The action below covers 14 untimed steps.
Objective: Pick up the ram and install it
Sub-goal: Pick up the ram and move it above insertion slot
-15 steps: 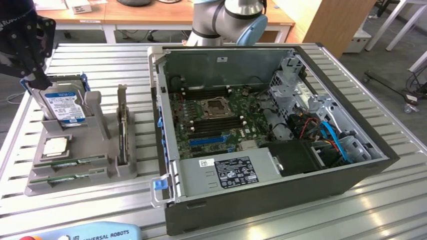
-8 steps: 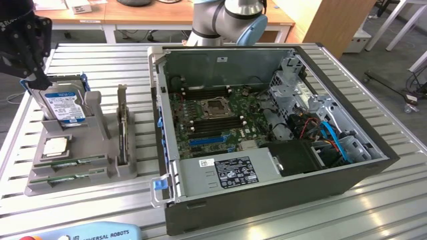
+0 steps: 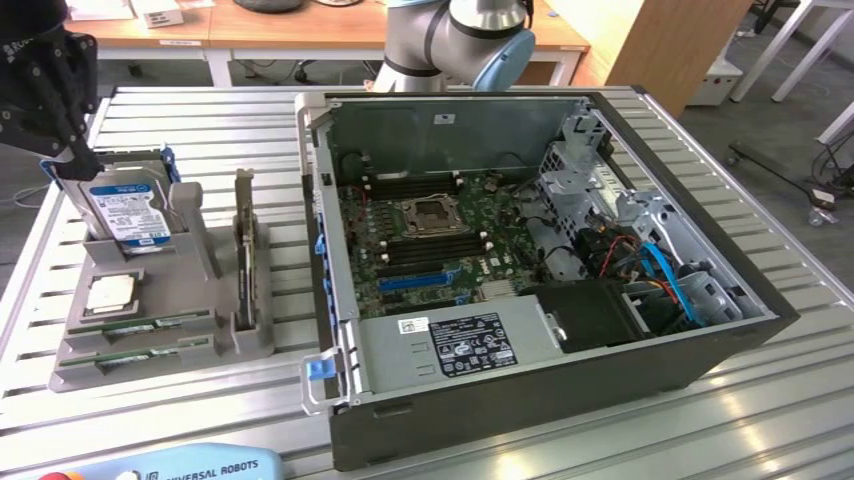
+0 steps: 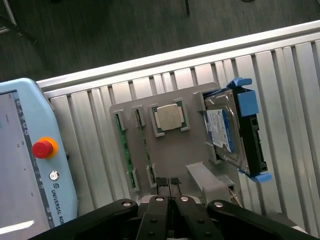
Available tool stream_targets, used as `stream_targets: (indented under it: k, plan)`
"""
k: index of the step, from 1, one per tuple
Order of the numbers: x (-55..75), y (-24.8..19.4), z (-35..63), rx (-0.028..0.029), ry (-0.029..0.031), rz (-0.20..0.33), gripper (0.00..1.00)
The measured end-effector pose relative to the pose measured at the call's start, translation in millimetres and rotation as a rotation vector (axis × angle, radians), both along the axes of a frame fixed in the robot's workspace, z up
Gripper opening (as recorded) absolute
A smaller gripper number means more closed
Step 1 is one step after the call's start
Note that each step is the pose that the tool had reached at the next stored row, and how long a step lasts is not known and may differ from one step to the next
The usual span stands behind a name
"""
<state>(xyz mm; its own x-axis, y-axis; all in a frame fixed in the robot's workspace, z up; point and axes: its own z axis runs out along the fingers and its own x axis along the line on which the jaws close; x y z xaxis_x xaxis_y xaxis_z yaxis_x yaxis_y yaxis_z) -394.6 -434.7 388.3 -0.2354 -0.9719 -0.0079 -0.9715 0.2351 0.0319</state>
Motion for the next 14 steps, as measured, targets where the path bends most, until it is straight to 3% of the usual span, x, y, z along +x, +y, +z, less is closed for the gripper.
stream_targets:
  k: [5, 14]
  plan:
    - [0.4, 0.0, -0.1, -0.0006, 0.0055, 0.028, 0.10]
    - [0.5, 0.0, -0.2, -0.0006, 0.0054, 0.029, 0.10]
